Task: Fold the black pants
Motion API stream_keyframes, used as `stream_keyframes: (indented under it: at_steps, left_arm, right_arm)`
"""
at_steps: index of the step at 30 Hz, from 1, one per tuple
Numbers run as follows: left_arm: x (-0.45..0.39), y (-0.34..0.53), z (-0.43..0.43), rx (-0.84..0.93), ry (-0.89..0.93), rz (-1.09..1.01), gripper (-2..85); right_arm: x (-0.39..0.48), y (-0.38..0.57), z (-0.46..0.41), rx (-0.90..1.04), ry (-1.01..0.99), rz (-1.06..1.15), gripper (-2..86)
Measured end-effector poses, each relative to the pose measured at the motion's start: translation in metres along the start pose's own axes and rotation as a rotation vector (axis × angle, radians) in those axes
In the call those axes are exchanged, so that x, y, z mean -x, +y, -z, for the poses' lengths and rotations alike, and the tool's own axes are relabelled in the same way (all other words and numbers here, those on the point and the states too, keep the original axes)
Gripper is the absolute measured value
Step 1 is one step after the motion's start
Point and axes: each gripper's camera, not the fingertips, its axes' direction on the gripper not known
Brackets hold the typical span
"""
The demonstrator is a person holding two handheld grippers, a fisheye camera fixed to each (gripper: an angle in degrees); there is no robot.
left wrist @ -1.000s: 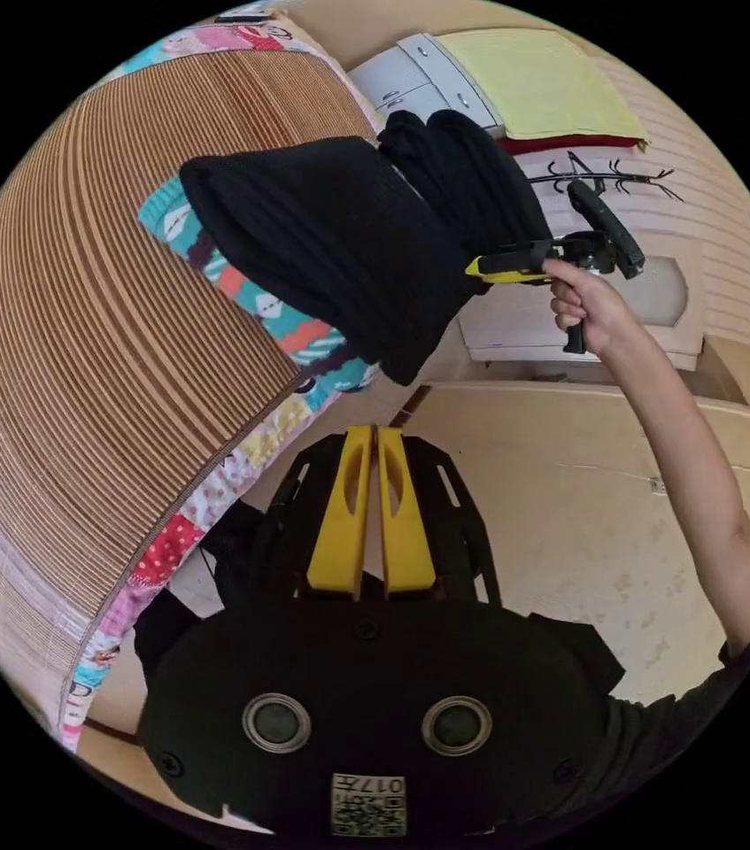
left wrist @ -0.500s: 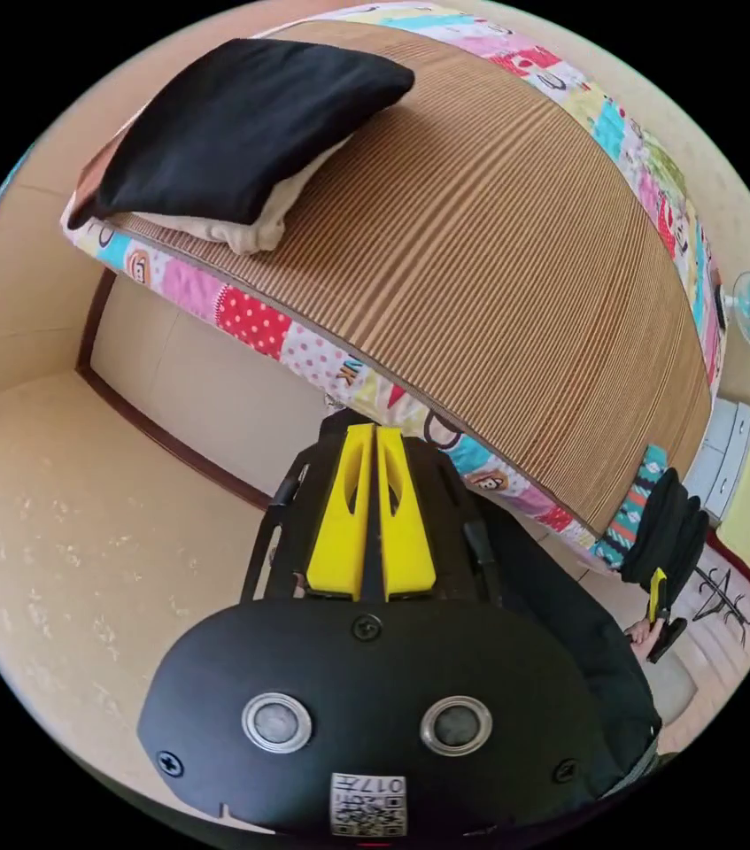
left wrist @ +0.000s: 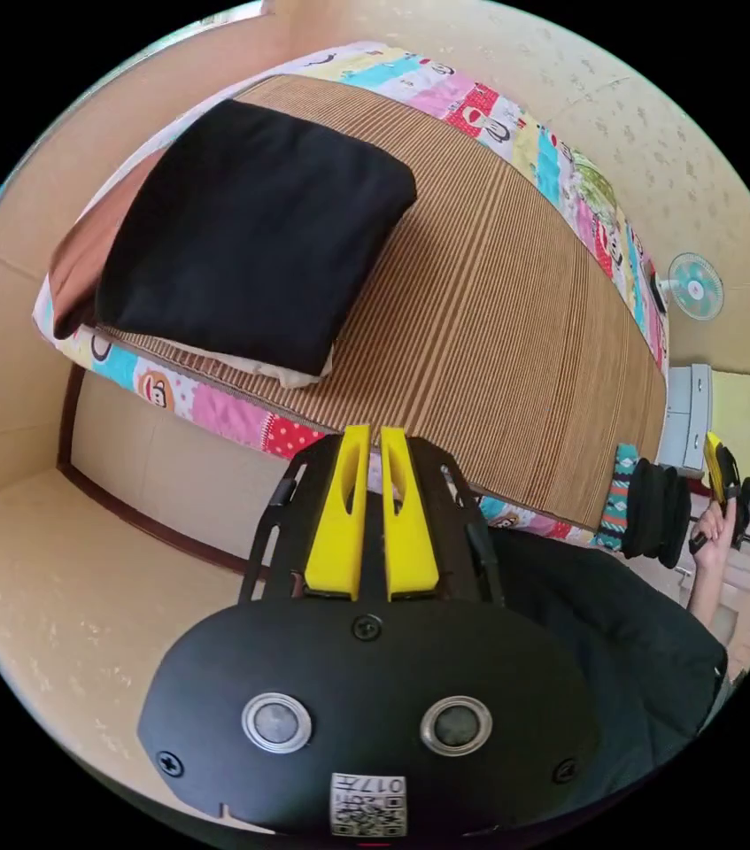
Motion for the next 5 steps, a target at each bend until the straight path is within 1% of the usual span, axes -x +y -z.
stream_keyframes:
  at_steps: [2,5]
  left_arm:
    - [0.026,-0.013,0.022,-0.055,0.008,0.033,5.3]
    - [0.080,-0.045,0.052,-0.110,-0.017,0.107,7.0]
  right_arm:
    - [0.026,0.011,-0.026,0.020,-0.013,0.019,0.3]
    - [0.051,0.027,-0.033,0.017,0.027,0.054,0.3]
